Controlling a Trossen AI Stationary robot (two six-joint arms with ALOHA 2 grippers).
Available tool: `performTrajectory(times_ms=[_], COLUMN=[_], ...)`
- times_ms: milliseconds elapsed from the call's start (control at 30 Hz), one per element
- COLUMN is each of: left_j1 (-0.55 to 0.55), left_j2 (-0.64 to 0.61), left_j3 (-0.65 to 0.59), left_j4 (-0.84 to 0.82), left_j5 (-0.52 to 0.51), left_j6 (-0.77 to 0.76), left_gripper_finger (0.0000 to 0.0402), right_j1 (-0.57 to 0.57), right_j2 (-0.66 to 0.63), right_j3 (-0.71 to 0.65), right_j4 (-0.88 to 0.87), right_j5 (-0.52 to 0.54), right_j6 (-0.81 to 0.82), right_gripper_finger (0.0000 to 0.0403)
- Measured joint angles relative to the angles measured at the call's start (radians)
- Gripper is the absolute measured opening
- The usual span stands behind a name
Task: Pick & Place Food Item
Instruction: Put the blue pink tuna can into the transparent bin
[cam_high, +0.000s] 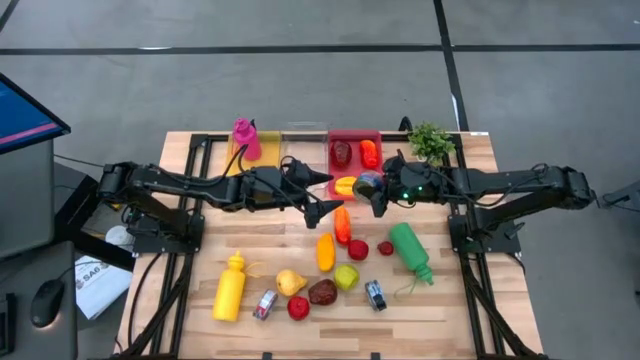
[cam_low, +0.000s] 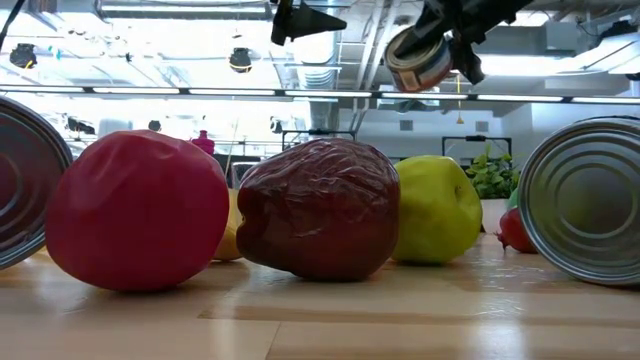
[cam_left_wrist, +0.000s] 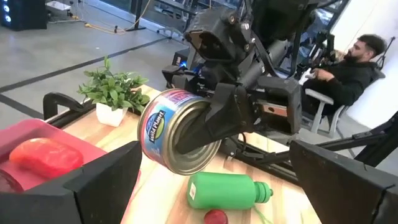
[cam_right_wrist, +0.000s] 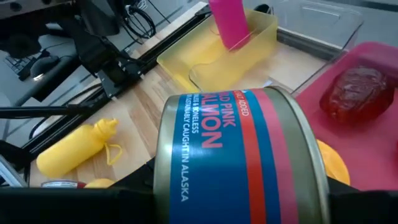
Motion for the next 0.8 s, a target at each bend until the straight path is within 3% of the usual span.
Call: performTrajectory(times_ms=[233,500,800], left_j1=[0.041,0.049,0.056], left_j2=[0.0,0.0,-0.029], left_j3=[0.0,0.0,0.0], left_j4=[0.002,0.002,-0.009], left_j5=[0.001,-0.087,-0.135], left_j6=[-0.08,-0.154,-0.154], left_gripper_finger=[0.0396,0.0396,0.0396], right_j1=[-0.051,-0.127,-0.183], right_j2=[0.001,0.009,0.196], right_j3=[0.0,0.0,0.0], right_j4=[0.061,0.097,0.303], right_j5=[-0.053,-0.155,-0.266], right_j6=[-0.121,-0.227,-0.238], right_gripper_finger=[0.0167,0.0168,0.0168])
